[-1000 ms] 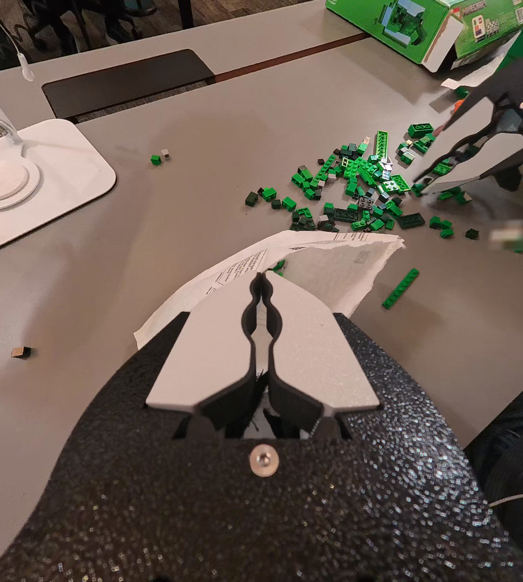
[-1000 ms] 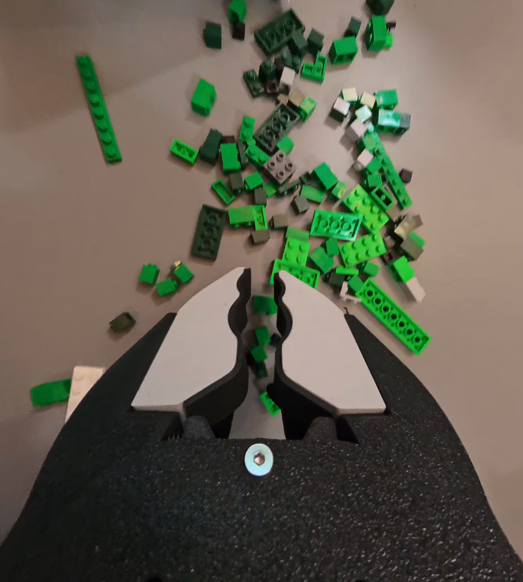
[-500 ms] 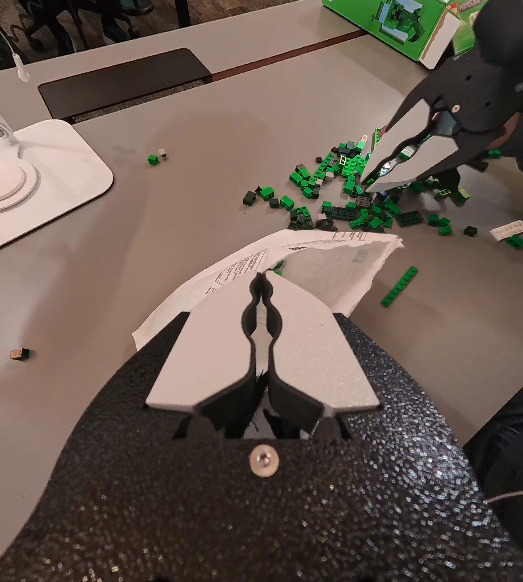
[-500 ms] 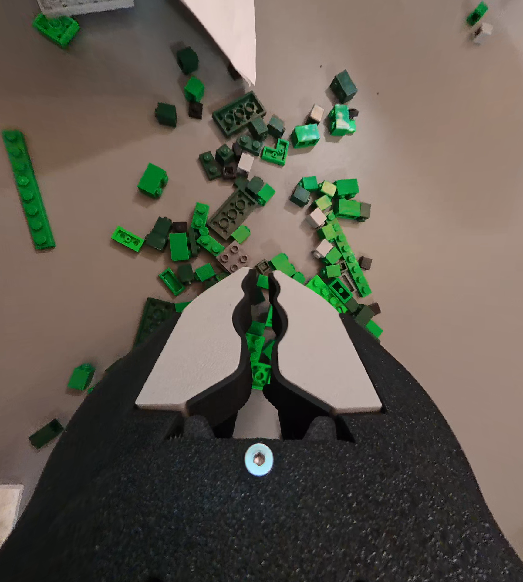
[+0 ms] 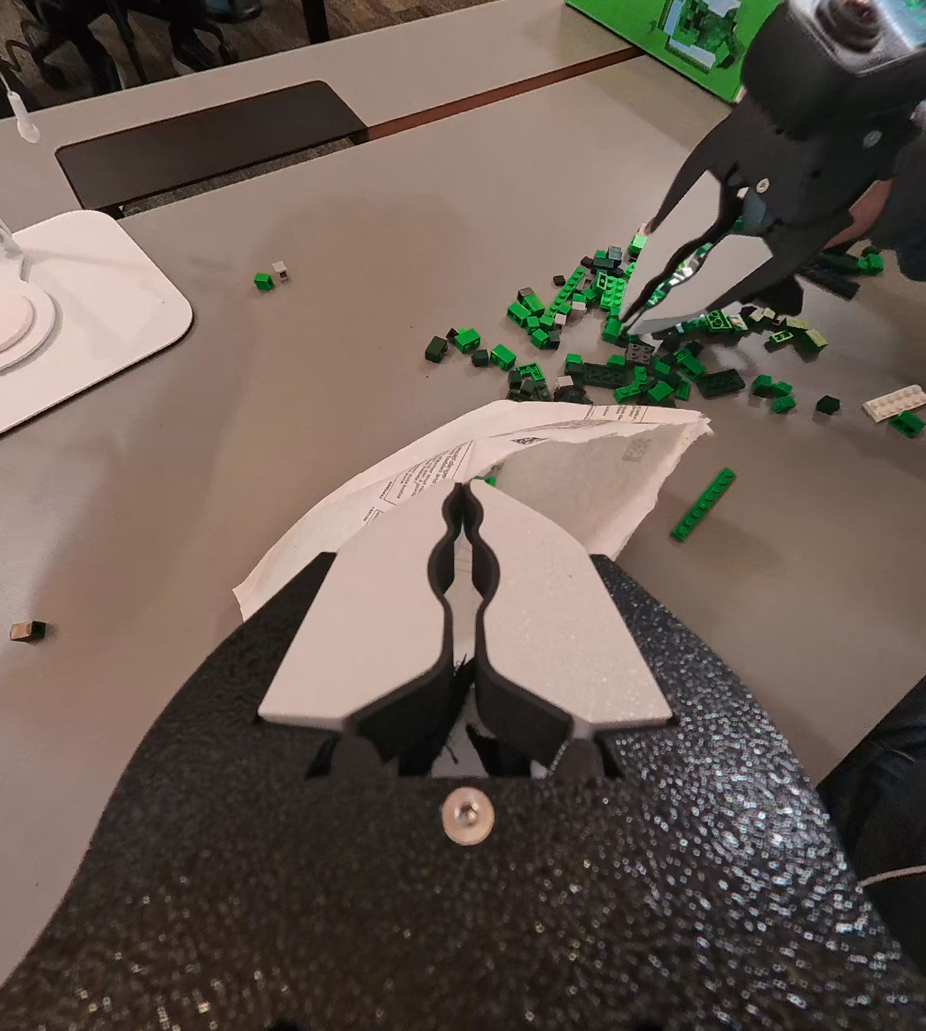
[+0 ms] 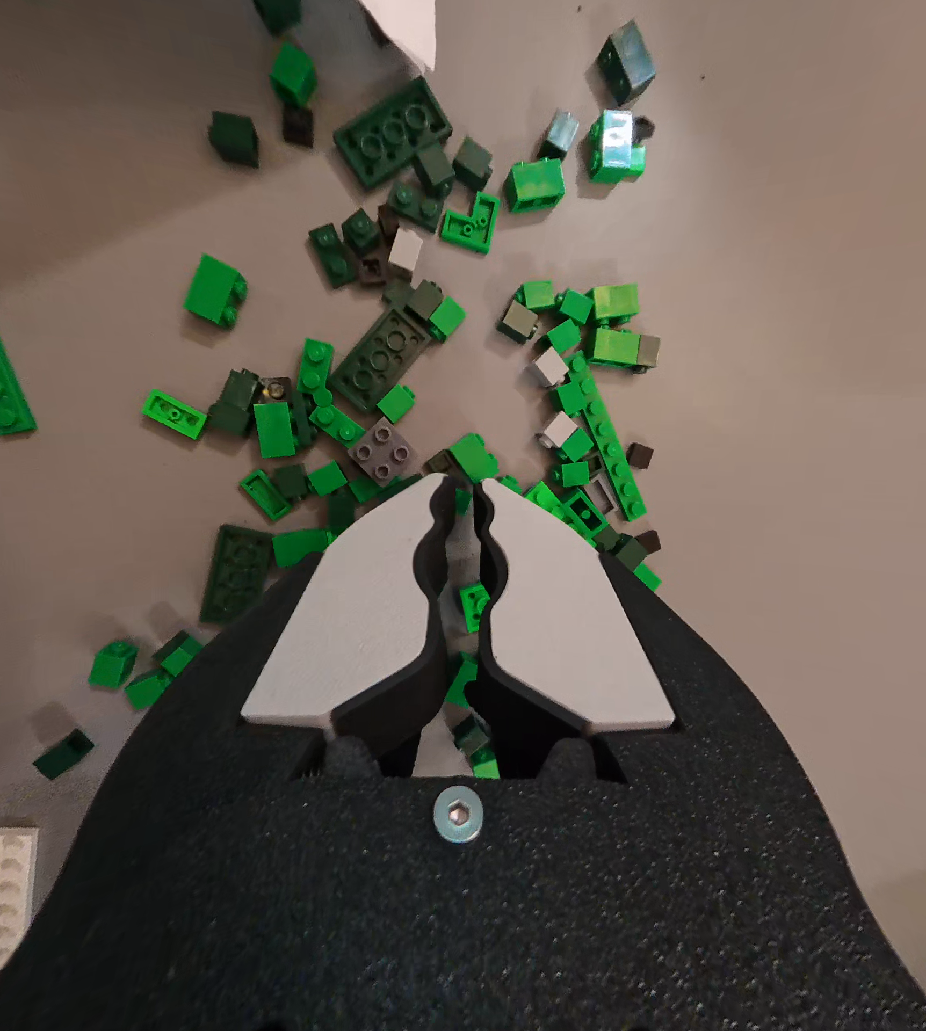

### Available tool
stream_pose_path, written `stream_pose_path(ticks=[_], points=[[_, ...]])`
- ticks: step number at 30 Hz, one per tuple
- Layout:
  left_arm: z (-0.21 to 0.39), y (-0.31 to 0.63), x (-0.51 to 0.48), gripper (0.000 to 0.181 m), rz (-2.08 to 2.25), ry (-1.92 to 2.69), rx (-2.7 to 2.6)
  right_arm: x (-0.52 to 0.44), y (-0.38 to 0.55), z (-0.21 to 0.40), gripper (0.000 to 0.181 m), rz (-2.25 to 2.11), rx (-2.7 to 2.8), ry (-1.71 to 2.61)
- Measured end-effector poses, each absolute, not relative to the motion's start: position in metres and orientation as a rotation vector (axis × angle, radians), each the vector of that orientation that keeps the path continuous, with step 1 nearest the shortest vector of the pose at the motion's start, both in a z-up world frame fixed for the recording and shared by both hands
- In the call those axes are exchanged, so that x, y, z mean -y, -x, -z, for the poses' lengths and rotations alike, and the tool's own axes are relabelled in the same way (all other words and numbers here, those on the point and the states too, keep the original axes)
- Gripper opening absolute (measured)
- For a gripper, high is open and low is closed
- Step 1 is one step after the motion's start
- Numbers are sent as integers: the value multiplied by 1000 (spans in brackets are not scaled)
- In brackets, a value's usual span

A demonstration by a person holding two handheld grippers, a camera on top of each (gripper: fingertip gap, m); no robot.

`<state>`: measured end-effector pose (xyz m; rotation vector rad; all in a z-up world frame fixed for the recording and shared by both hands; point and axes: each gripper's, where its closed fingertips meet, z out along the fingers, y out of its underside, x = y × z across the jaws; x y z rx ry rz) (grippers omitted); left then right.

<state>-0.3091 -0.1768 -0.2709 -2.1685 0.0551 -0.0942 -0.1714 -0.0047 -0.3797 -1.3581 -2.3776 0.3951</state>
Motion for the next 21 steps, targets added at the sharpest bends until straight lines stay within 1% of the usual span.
stream_pose_path(ticks=[8,14,21], points=[[270,310,177,0,102,2165,-53,23,150,368,5,-516,2466,1371],[271,309,177,0,101,2168,-59,9,151,378,3,-346,2414,1372],[270,309,178,0,103,2167,-59,16,159,385,1,-400,2403,1341]])
